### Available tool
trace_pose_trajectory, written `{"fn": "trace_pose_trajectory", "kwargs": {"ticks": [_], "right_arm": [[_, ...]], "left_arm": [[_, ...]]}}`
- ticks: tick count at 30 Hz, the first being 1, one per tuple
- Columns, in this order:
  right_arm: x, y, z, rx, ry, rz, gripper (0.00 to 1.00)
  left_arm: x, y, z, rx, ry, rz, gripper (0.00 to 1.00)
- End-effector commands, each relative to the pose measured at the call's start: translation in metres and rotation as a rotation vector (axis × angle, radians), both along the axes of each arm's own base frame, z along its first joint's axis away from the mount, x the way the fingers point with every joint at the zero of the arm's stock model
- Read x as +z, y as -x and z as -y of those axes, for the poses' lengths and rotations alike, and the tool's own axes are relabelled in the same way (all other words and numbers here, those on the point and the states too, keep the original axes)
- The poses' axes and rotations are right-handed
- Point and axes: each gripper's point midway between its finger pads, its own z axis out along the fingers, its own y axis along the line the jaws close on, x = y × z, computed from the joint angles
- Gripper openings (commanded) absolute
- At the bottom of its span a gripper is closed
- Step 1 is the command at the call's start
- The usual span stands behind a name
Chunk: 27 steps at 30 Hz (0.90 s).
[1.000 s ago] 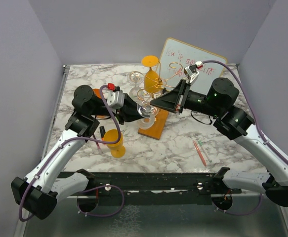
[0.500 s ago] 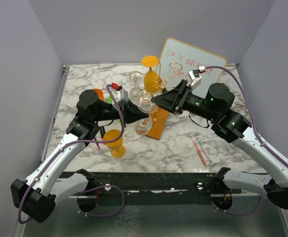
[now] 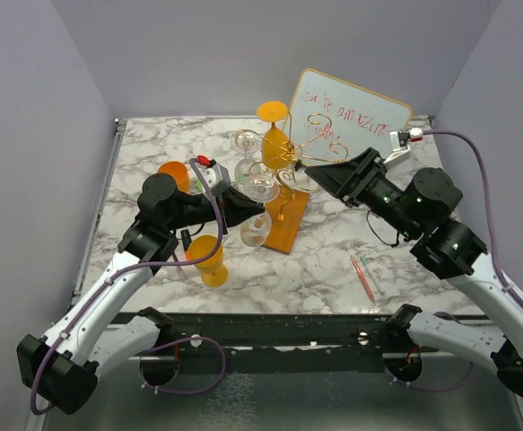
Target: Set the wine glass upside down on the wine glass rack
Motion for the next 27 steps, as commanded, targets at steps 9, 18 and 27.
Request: {"fn": "trace_pose_trajectory", "kwargs": {"ticks": [9,18,27], "right_arm": [[0.018,-0.004,0.060,-0.249,0.030,0.117,0.58],[0.015,-0.008,0.057,-0.248,0.042,0.118,0.58],[0.012,-0.009,0.052,-0.234,0.038,0.110,0.58]], "left_arm": [[0.008,-0.026,0.024,-0.041,0.064,-0.045,0.00],[-0.001,-0.041,0.037,-0.002,0.073,-0.090,0.00],[-0.006,-0.065,0.034,0.152,0.134,-0.154,0.00]]}}
